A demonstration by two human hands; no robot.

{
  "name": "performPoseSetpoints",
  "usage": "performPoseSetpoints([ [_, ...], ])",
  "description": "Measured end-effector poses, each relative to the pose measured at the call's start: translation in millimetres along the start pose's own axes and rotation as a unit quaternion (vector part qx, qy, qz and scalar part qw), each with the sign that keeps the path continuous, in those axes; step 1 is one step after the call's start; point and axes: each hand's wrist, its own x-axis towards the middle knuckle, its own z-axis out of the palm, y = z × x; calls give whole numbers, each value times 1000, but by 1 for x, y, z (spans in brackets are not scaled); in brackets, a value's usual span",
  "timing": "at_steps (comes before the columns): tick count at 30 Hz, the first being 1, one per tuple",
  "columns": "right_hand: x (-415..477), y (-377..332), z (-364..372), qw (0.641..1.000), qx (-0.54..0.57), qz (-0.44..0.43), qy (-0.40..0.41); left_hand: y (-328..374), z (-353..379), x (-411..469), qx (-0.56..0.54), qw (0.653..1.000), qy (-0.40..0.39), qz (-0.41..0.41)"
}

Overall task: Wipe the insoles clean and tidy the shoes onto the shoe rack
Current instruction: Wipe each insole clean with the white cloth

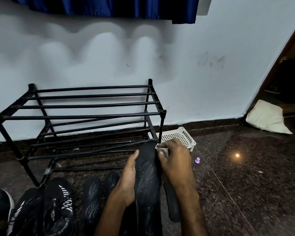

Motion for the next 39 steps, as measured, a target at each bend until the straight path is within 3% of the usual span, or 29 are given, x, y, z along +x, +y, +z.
performPoseSetpoints([
  [3, -2, -15, 6, 998, 50, -17, 16, -2, 5, 1, -9, 1000, 9, -6],
  [7, -7, -18, 9, 990, 76, -64, -96, 3, 3, -1, -12, 1000, 11, 10],
  [9, -3, -8, 4, 997, 40, -31, -66, 2, 3, -2, 9, 1000, 7, 10],
  [11, 0, -3, 0, 1000, 23, -1, 17, -2, 5, -3, 28, 999, 15, 7],
  [13, 0, -9, 2, 997, 47, -15, 53, -2, 7, -2, 23, 1000, 17, 4],
  [18, -7, -12, 7, 990, 77, -78, -85, 6, 5, -4, 10, 1000, 9, 20],
  [23, 0, -5, 0, 998, 39, -28, 32, 3, 11, -6, 18, 1000, 10, 3],
  [28, -4, -7, 3, 991, 65, -70, -96, 7, 12, -8, -18, 1000, -11, -2],
  [32, 1, -3, -3, 1000, 5, -13, -13, 8, 12, -9, -9, 1000, -12, -12],
  [34, 1, -11, 2, 999, 19, -26, 27, 7, 14, -8, -6, 1000, -8, -14],
  [39, -7, -17, 6, 991, 55, -75, -93, 11, 9, -9, -26, 999, -16, -11],
])
